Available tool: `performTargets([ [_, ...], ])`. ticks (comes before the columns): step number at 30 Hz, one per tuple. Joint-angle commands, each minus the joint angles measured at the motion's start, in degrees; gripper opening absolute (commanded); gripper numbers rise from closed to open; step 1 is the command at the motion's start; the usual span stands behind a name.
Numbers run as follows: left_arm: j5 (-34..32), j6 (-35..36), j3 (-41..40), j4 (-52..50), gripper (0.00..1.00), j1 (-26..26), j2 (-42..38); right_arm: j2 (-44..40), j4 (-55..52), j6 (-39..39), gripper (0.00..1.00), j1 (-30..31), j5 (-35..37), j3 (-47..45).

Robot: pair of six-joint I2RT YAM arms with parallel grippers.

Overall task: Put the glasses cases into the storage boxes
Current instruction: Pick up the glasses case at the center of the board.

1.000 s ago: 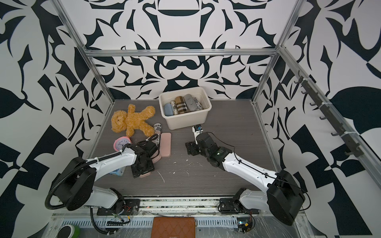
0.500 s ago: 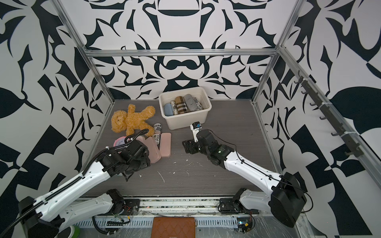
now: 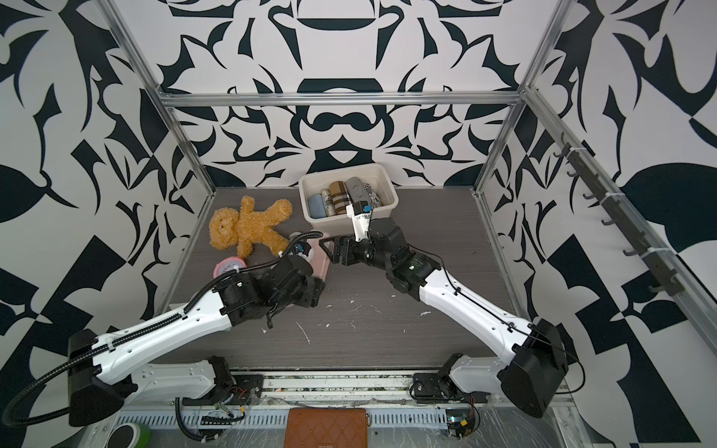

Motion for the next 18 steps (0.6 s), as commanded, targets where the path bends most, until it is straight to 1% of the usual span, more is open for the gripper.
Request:
performTargets([
  [1,0.6,3.9,1.8,9.1,0.50,-0.2,-0.3,0.7,3.2,4.3,0.78,-0.1,-2.8,1.3],
  [5,2.5,3.6,1.2,11.7,0.50,-0.1,-0.7,0.5,3.2,5.5,0.71,-0.1,-0.8,0.4],
  [7,3.1,3.5,0.7,12.1,0.50,-0.1,-0.9,1.0,3.7,5.7,0.62,-0.1,-0.8,0.3],
  [8,3.4,3.5,0.4,12.5,0.50,-0.2,-1.2,1.6,3.8,5.8,0.60,-0.1,-1.6,0.6],
  [9,3.6,3.5,0.2,12.9,0.50,-0.1,-1.3,2.1,4.0,5.8,0.55,-0.1,-2.6,1.1],
  [11,3.8,3.5,-0.2,13.8,0.53,-0.1,-1.5,3.7,4.1,5.7,0.40,0.0,-4.5,2.3],
  [12,4.0,3.5,-0.2,13.9,0.59,-0.1,-1.5,4.1,4.4,5.7,0.33,0.0,-5.0,2.5],
  [13,4.5,3.5,-0.3,14.2,0.68,-0.1,-1.7,4.3,4.4,5.5,0.15,0.1,-5.2,2.9],
  [14,4.2,3.5,-0.3,14.4,0.80,-0.1,-2.0,4.1,3.8,5.1,0.03,0.1,-4.5,3.4],
  [15,3.6,3.4,-0.4,14.1,0.91,-0.2,-2.5,3.6,3.3,4.2,0.00,0.1,-3.2,3.8],
  [16,2.2,3.0,-0.7,13.5,0.98,0.0,-3.4,3.1,3.0,3.2,0.00,0.0,-1.5,4.4],
  [18,-1.8,2.0,-1.7,12.2,1.00,0.2,-5.5,2.6,2.5,0.7,0.00,-1.3,2.3,6.3],
])
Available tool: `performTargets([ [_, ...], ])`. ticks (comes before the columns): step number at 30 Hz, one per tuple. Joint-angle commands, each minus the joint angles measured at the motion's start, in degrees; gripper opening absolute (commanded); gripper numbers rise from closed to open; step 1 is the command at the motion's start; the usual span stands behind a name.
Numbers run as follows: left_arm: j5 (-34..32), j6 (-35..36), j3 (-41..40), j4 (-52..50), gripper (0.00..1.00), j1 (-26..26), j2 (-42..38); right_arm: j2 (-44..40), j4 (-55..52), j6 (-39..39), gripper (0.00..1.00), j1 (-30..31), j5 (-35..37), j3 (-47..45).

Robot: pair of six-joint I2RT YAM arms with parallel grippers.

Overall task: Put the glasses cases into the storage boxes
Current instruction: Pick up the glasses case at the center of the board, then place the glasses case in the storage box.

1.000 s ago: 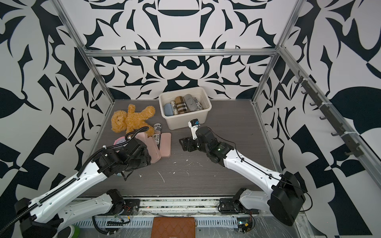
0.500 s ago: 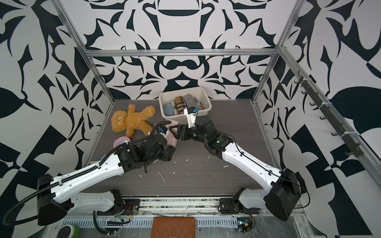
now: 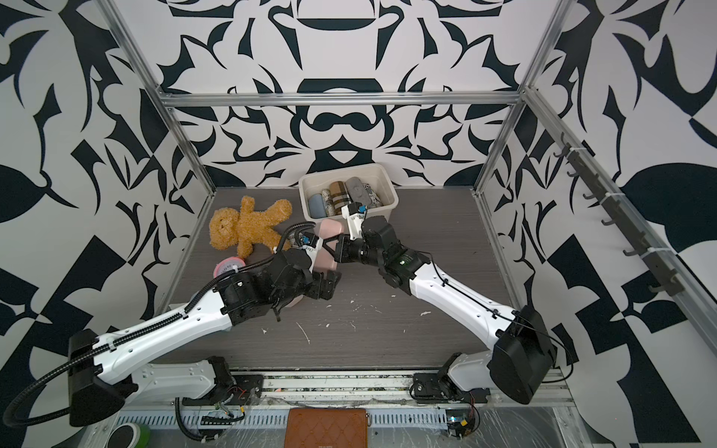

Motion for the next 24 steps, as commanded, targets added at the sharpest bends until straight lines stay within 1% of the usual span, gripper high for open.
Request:
performTargets([
  [1,-6.5,-2.7,-1.5,-0.2,0.99,0.8,-5.1,-1.4,1.7,-4.3,0.00,-2.1,7.4,6.3],
  [2,-8.3,-4.9,-2.0,-2.2,0.99,1.9,-6.1,-0.1,2.7,-4.4,0.00,-4.6,8.5,7.7],
  [3,-9.3,-7.1,-2.6,-3.9,0.99,3.0,-6.7,2.1,3.6,-3.8,0.00,-7.6,7.7,9.7],
  [4,-9.6,-9.4,-3.2,-5.8,0.99,4.6,-7.5,5.3,3.5,-3.8,0.00,-10.2,6.5,13.3],
  [6,-8.3,-11.6,-4.5,-8.0,0.99,7.4,-9.2,12.0,0.2,-6.3,0.00,-13.6,7.1,21.9],
  [8,-7.1,-11.8,-5.6,-9.3,0.99,9.0,-11.8,21.0,-6.2,-10.0,0.00,-16.2,6.6,34.4],
  [11,-8.2,-11.4,-6.9,-11.1,0.99,9.2,-15.9,34.3,-16.4,-12.7,0.00,-19.5,4.5,52.0],
  [14,-9.5,-11.6,-8.8,-11.7,0.99,9.5,-19.3,43.1,-20.5,-11.4,0.00,-21.9,0.8,63.0],
  [15,-9.8,-11.9,-9.4,-11.7,0.99,9.5,-20.0,45.4,-21.2,-10.4,0.00,-22.4,-0.5,65.6],
  [18,-10.3,-12.1,-10.4,-12.0,0.99,9.5,-21.2,51.3,-21.4,-6.9,0.00,-22.6,-7.6,72.4],
  [20,-11.0,-12.1,-10.3,-12.5,0.99,9.6,-21.2,53.6,-18.5,-3.5,0.00,-22.1,-12.4,73.8],
  [24,-11.2,-12.1,-9.8,-13.7,0.99,9.7,-21.0,55.4,-17.8,-3.1,0.00,-19.7,-15.4,74.8],
])
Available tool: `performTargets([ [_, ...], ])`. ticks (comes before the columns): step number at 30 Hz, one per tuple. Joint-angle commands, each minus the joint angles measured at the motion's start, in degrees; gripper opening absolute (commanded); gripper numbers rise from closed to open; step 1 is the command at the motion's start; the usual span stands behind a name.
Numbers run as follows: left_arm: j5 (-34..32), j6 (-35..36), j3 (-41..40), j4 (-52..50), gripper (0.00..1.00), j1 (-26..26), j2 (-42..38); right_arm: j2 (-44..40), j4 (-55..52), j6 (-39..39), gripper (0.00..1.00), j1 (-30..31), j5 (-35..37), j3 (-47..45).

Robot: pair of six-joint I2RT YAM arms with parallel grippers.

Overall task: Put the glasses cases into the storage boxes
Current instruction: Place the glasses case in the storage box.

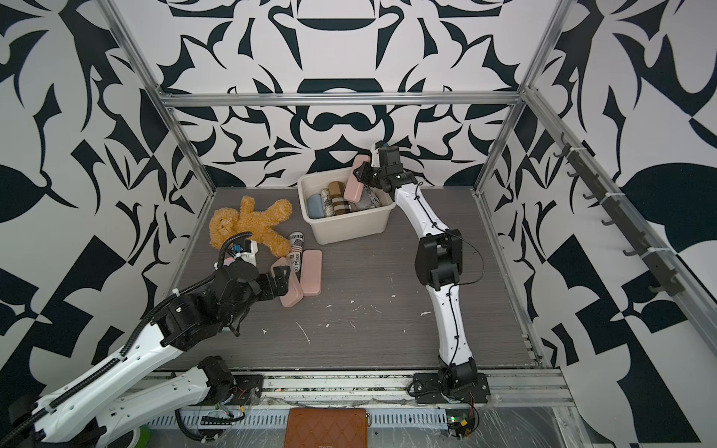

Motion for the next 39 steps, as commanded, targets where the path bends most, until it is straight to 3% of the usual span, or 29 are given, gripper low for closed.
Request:
performTargets([
  [1,-1.6,-0.8,-0.1,-2.5,0.99,0.3,-0.3,-2.3,1.9,3.3,0.00,3.9,-10.0,3.4],
  [5,-1.8,-0.7,-0.4,-2.7,0.99,0.3,-0.6,1.4,-1.9,4.2,0.00,3.8,-12.2,8.3],
  [10,-2.0,-0.6,-0.4,-3.2,0.99,0.3,-0.7,0.0,-2.1,4.7,0.00,4.4,-14.7,7.4],
  [14,-1.7,-0.5,-0.2,-3.1,0.99,0.4,-0.1,7.5,-11.5,2.7,0.00,5.5,-17.4,17.7],
  [18,-1.0,-0.5,0.2,-3.0,0.99,0.5,0.7,10.4,-12.1,1.9,0.04,6.4,-18.1,17.3],
  [21,-0.7,-0.4,0.5,-3.3,1.00,0.4,0.9,10.9,-12.2,0.4,0.25,6.6,-17.3,16.9],
  [23,-0.7,-0.5,0.6,-3.2,0.99,0.5,0.9,10.3,-14.1,-1.9,0.46,6.6,-15.7,17.1],
  [28,-0.2,-0.6,0.0,-2.6,0.99,0.6,1.4,2.8,-17.5,-9.1,0.64,6.8,-8.6,12.1],
  [34,-3.6,-5.6,0.8,-5.2,0.99,1.5,5.7,-10.8,-16.9,-13.9,0.68,7.1,0.8,1.7],
  [39,6.7,-5.4,-0.8,0.4,0.99,8.5,9.1,-24.5,-12.6,-15.3,0.68,8.5,7.7,-13.3],
])
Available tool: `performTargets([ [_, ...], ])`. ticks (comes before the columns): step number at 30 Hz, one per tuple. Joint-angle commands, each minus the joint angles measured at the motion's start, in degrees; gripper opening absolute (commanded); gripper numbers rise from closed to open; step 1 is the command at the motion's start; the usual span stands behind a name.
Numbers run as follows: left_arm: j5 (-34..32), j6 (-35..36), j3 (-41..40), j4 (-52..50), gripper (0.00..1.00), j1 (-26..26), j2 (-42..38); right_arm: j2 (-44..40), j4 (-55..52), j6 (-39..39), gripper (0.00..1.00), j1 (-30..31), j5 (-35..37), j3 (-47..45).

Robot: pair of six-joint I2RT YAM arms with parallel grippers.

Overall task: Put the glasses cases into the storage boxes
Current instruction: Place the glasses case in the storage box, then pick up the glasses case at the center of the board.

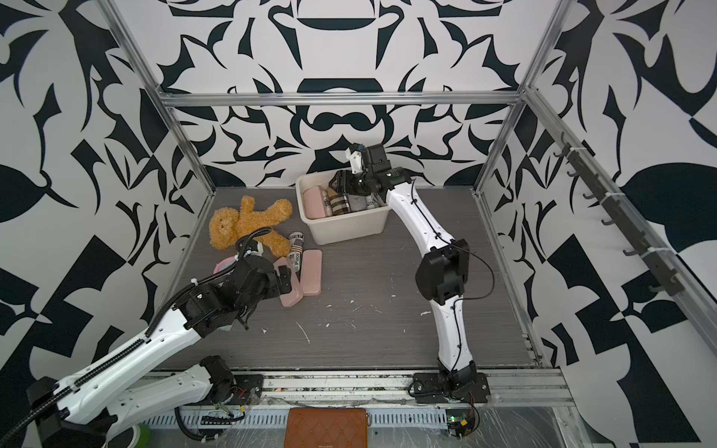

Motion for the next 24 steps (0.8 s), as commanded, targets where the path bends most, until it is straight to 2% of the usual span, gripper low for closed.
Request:
performTargets([
  [1,8.7,-2.1,-1.2,3.4,0.99,5.7,1.7,-10.4,4.4,-3.3,0.67,2.1,7.8,-8.6],
  [5,14.7,-4.8,-0.4,2.3,0.99,13.1,8.1,-23.0,11.7,-2.5,0.67,6.0,13.5,-27.0],
  [11,22.0,-6.7,2.2,2.5,0.99,14.5,23.4,-34.5,18.6,1.4,0.73,6.6,14.4,-47.6],
  [15,24.0,-5.9,5.3,2.7,0.99,14.6,31.7,-37.3,18.3,1.0,0.74,6.7,14.7,-52.9],
  [19,25.2,-6.3,0.2,10.2,0.99,15.0,30.8,-39.3,17.7,0.8,0.74,6.7,12.6,-55.8],
  [24,27.3,-6.9,-3.2,14.6,0.99,15.5,33.1,-41.4,18.3,0.5,0.73,6.6,12.2,-58.6],
])
